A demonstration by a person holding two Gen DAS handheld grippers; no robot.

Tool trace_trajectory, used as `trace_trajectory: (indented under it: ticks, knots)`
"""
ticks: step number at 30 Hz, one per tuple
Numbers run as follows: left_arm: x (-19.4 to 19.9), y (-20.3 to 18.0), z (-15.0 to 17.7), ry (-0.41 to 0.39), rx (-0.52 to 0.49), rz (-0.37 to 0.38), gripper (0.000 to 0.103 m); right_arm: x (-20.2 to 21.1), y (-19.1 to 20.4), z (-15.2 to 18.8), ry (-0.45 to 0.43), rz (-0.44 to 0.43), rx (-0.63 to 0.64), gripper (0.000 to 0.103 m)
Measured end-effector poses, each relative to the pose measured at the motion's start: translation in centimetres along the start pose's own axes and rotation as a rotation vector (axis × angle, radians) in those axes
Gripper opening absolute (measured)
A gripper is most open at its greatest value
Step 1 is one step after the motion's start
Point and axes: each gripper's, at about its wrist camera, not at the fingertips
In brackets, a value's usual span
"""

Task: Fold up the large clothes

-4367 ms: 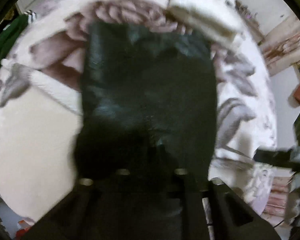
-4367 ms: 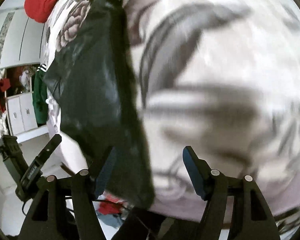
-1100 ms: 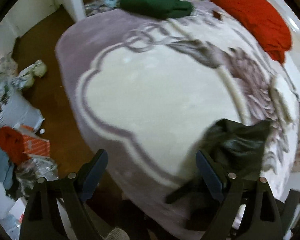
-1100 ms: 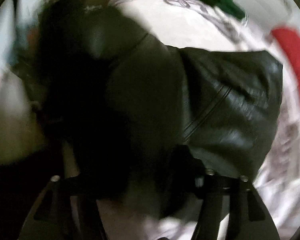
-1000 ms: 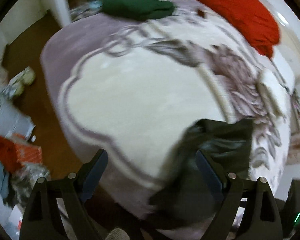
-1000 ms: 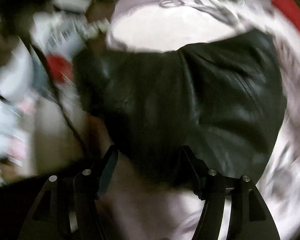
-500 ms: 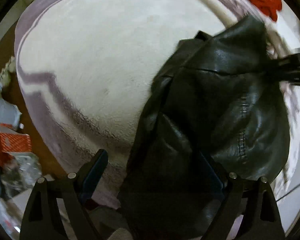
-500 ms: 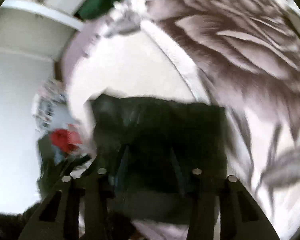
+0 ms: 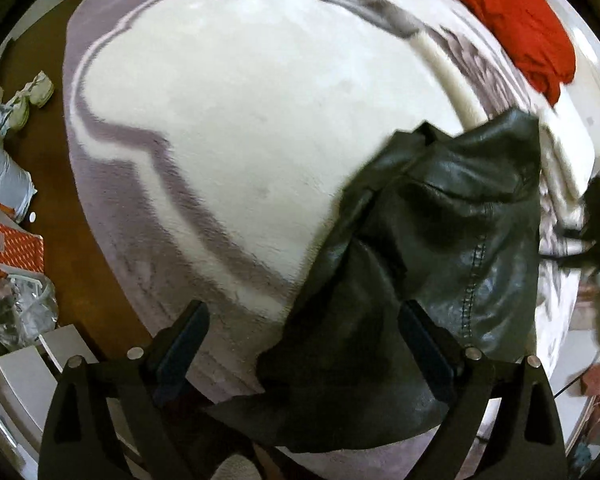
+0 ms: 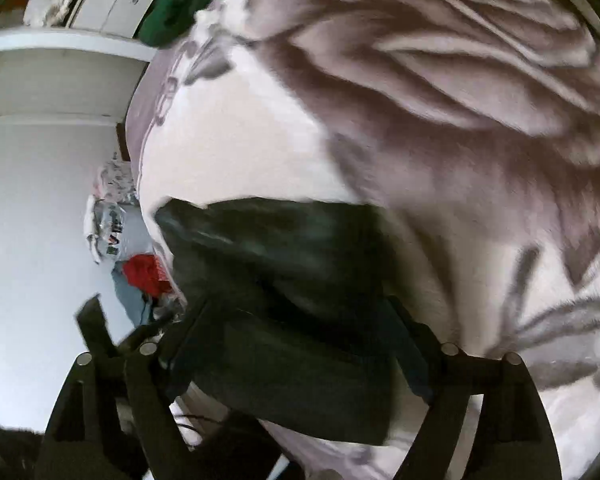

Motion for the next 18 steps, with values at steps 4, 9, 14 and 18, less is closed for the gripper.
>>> trace_trajectory:
  ticks: [4,9,14,18]
  knots:
    - [-0.7,1.7,-0.6,0.022,0.06,0.001,0.097,-5.7,-4.3,1.0,0.164,-0.243,-0.049,0.087]
    - [-0.6,1.5,-0.9,-0.006,0.047,-0.067,0.097,-10.0,-3.5,0.8,0.119,-0.307,0.01,0.09]
    - [1.1,0.9,-2.2,-0.082,0.061,-0.138,0.097,-8.7,-1.3,2.5,-0.045,-0.222,-0.017,0.067]
    - [2.4,-0.5,-4.1,-0.114,0.077,-0.141,0.097,-6.6,-0.6,4.1,-0.14,-0.242,-0.08,0.047]
Point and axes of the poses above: each gripper's, at about its wrist camera, not at the fingertips, and x roughly against the way its jaws point, y to its left, z to its underside, and after that the axes turned 2 degrees about x, right-handed
